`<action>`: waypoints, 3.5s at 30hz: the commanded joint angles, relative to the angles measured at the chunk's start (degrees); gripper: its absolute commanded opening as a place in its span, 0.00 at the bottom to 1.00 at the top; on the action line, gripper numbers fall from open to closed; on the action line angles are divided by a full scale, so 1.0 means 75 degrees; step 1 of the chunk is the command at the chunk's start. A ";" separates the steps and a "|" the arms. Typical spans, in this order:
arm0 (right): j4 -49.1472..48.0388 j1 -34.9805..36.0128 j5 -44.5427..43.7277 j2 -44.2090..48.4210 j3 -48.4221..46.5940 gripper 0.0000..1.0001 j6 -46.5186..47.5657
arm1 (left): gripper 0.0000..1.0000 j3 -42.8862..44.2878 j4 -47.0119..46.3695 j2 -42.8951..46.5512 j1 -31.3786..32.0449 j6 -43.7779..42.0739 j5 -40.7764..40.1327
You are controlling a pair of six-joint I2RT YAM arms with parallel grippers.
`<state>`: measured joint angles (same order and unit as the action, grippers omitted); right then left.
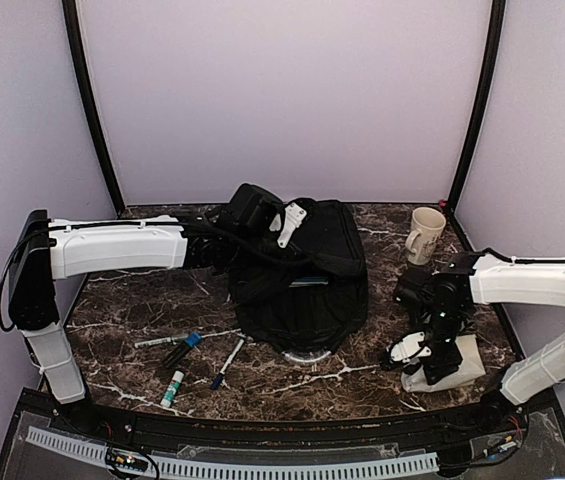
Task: Pack the student bag
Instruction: Move the pencil case to the center of the board, then place the largest pocket of the bag in the student bag.
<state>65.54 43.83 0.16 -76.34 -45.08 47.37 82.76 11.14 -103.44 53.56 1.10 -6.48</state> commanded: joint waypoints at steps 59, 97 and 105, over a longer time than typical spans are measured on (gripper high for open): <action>-0.2290 0.0652 0.1571 0.0351 -0.1521 1.00 -0.2739 | 0.00 0.0531 0.0025 -0.0262 -0.0881 0.1250 0.0991; -0.3428 0.2241 0.1420 -0.2420 -0.1028 0.40 -0.2457 | 0.00 0.0117 0.0278 0.0203 -0.0580 0.1023 0.1581; -0.3487 0.2118 0.1435 -0.1222 -0.0523 0.24 -0.2277 | 0.55 -0.0196 0.1075 -0.0098 0.0005 -0.0509 0.0046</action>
<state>38.68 60.23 10.41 -90.24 -50.57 29.76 82.76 16.23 -104.22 50.65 4.60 1.15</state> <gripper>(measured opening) 0.423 0.470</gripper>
